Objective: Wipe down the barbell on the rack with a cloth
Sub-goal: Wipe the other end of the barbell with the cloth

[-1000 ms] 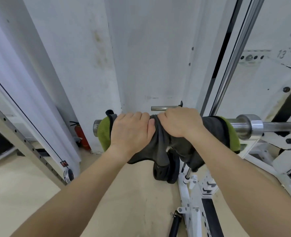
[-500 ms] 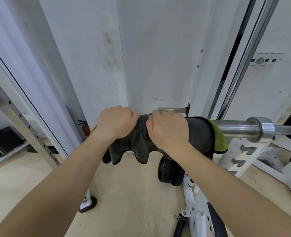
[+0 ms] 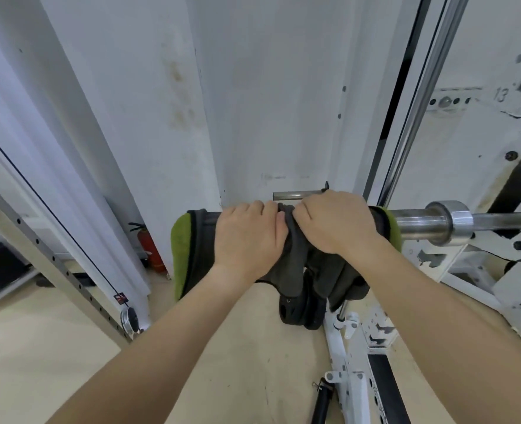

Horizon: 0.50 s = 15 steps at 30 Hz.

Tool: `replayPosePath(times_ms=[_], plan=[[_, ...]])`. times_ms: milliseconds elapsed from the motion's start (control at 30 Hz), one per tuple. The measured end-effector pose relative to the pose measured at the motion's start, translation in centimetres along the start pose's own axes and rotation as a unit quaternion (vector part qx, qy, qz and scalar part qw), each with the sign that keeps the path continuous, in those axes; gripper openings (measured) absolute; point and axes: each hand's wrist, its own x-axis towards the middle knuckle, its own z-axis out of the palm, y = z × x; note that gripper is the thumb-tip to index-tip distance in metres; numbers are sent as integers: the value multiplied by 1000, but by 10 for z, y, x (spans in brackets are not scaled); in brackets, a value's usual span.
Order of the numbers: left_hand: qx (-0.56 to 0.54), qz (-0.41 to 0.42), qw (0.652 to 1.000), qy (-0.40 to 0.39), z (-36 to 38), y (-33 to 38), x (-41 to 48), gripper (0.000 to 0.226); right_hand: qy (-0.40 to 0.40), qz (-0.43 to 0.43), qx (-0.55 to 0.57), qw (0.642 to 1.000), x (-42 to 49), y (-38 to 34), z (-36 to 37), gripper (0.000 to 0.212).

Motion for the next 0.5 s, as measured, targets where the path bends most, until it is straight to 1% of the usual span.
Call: replayPosePath(times_ms=[67, 133, 200, 233, 267, 300, 333, 400, 433, 500], plan=[[3, 5, 1000, -11, -1, 13, 7, 42, 106, -18, -51, 993, -25, 5, 14, 38], [14, 50, 998, -25, -7, 19, 22, 36, 185, -27, -72, 980, -37, 9, 29, 32], [25, 129, 988, -85, -9, 20, 38, 28, 209, -30, -75, 975, -39, 16, 38, 34], [26, 129, 984, -118, -6, 21, 45, 30, 206, -28, -72, 976, -40, 19, 35, 35], [18, 101, 985, -135, -4, 23, 47, 37, 191, -19, -67, 979, -40, 22, 30, 37], [11, 66, 990, -122, -2, 25, 46, 45, 162, -1, -57, 985, -39, 27, 24, 40], [9, 37, 994, -98, -4, 28, 42, 48, 125, 20, -49, 991, -36, 33, 17, 44], [-26, -6, 999, -22, -3, 34, 29, 46, 39, 49, -51, 997, -29, 52, 2, 52], [-35, -5, 999, 3, 0, 35, 23, 45, 2, 55, -47, 997, -25, 64, -3, 54], [-32, 12, 999, 5, 4, 39, 15, 42, -89, 76, -18, 993, -14, 89, -8, 54]])
